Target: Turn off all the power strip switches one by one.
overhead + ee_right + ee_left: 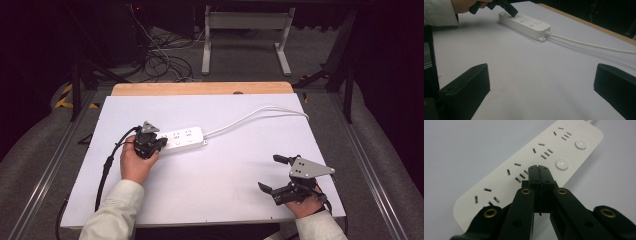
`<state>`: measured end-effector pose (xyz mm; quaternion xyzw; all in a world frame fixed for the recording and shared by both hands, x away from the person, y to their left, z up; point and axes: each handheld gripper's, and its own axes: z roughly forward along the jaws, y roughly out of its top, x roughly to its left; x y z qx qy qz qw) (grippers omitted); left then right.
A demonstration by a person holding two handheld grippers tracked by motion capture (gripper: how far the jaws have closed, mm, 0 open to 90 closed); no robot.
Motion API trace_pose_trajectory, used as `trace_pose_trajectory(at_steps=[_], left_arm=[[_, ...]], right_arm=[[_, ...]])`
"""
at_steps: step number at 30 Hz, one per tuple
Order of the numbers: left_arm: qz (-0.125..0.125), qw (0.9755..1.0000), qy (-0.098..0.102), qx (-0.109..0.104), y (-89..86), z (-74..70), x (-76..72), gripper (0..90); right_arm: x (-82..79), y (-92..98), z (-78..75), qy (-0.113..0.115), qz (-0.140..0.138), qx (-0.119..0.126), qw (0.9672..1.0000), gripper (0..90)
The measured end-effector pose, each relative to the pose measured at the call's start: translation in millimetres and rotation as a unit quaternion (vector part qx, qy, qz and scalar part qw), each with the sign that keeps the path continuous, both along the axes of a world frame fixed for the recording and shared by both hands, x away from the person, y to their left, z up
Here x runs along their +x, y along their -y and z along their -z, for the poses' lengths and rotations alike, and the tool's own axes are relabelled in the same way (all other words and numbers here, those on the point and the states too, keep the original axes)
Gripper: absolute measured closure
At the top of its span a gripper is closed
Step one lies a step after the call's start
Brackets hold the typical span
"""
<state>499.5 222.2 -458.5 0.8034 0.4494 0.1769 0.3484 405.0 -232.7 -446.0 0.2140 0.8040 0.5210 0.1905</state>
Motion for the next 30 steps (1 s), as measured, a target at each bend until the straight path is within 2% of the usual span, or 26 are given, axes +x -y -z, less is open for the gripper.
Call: trace_pose_trajectory(at_steps=[11, 13, 17, 30], left_arm=[[0.007, 1.0, 0.001, 0.001, 0.0, 3.1, 1.0, 90.0], [0.008, 0.9999, 0.004, 0.007, -1.2, 2.9, 1.1, 90.0], [0.008, 1.0, 0.002, -0.003, -0.7, 4.0, 0.5, 90.0], [0.007, 0.9999, 0.009, -0.005, -1.7, 5.5, -0.5, 90.0]], right_arm=[[-0.4, -0.1, 0.1, -0.001, -0.001, -0.001, 1.0, 0.9], [-0.5, 0.0, 0.0, -0.001, -0.001, -0.001, 1.0, 0.9], [-1.0, -0.1, 0.0, -0.002, -0.001, 0.0, 1.0, 0.9], [-1.0, -0.2, 0.1, -0.003, -0.001, 0.001, 1.0, 0.9]])
